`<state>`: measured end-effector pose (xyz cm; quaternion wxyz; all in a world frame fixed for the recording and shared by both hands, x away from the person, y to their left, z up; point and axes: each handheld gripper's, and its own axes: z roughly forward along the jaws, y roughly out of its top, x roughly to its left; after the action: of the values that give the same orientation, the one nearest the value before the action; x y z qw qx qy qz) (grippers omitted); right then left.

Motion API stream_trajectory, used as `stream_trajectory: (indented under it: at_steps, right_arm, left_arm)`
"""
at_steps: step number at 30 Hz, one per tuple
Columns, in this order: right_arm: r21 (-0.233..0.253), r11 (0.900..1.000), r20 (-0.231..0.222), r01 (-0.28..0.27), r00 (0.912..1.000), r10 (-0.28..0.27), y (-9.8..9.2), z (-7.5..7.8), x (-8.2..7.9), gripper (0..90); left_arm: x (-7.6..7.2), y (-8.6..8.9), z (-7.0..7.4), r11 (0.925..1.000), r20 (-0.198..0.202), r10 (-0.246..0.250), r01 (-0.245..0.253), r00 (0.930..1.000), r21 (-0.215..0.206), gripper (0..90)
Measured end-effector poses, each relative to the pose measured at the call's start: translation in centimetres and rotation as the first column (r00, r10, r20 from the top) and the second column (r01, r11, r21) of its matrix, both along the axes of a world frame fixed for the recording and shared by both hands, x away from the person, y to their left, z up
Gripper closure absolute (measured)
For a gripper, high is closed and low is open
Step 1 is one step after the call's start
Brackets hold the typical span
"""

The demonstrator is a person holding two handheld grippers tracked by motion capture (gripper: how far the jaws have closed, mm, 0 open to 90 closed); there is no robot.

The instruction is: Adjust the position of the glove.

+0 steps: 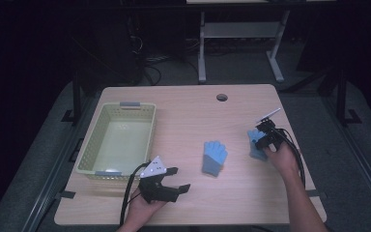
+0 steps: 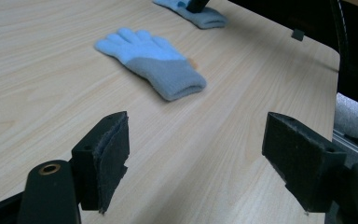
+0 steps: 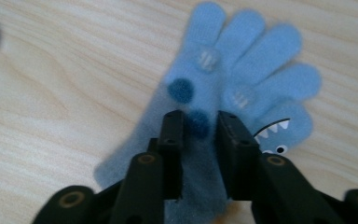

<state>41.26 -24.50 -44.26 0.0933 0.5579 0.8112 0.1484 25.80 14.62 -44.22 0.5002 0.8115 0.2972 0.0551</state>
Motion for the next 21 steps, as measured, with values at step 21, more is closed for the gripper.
stream_trajectory:
  at_steps: [21]
  right_arm:
    - [0.129, 0.991, 0.078, 0.029, 0.9962, -0.04, -1.0, 3.8, -1.8, 83.2]
  left_arm:
    - [0.0, 0.5, 0.0, 0.9987, -0.015, 0.029, -0.03, 0.9994, -0.041, 23.0]
